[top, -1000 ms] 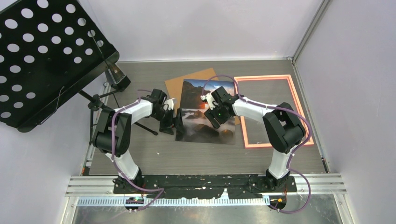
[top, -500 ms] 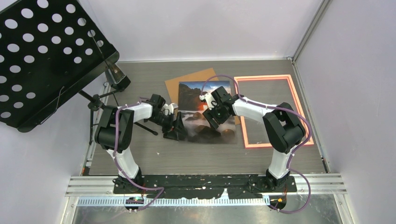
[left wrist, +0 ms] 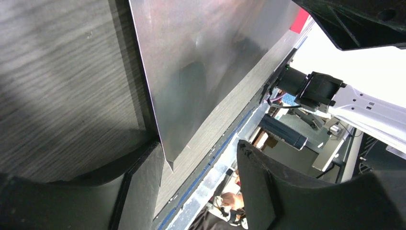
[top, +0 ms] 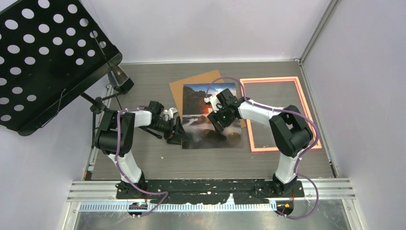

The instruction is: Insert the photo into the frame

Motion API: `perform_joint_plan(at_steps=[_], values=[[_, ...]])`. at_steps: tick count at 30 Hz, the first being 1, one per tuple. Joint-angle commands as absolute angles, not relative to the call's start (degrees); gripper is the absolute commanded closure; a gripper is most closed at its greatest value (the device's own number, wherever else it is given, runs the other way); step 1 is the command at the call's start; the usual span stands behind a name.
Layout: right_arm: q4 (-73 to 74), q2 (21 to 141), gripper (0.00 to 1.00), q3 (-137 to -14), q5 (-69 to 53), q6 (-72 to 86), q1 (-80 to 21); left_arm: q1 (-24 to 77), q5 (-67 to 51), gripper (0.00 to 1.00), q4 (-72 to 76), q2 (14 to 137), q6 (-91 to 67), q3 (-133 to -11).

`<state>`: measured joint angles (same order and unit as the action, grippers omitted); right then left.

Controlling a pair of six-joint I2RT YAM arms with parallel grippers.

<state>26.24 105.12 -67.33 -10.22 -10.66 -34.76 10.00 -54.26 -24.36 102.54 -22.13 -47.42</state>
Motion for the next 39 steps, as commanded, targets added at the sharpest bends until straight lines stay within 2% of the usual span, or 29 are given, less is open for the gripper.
perform_joint_plan(at_steps=[1,8,12,17,21,29,39], values=[[27.05,107.55,0.32,-66.47,-12.79,-10.27,-35.16,9.68,-53.71,0.42,-19.36,102.06,-21.54,-46.89],[27.05,107.75,0.32,-66.88,-13.31,-10.11,-35.20,9.89,-57.61,0.48,-15.92,103.90,-23.60,-46.86],[27.05,107.63,0.32,-66.99,-13.27,-10.04,-35.16,10.33,-59.85,0.57,-13.33,103.88,-25.19,-46.43],[27.07,107.45,0.32,-66.97,-13.11,-10.10,-35.10,10.63,-60.57,0.78,-12.51,102.51,-25.75,-46.24],[27.27,106.69,0.31,-67.24,-12.97,-10.17,-34.80,10.64,-59.83,1.00,-13.13,101.56,-25.74,-46.81],[28.98,101.56,0.13,-70.80,-11.25,-9.50,-33.51,10.65,-52.27,1.00,-22.50,97.43,-21.27,-52.65],[30.54,95.37,0.10,-80.47,-17.38,-0.94,-25.19,10.64,-35.30,1.00,-45.46,89.34,-12.35,-75.59]])
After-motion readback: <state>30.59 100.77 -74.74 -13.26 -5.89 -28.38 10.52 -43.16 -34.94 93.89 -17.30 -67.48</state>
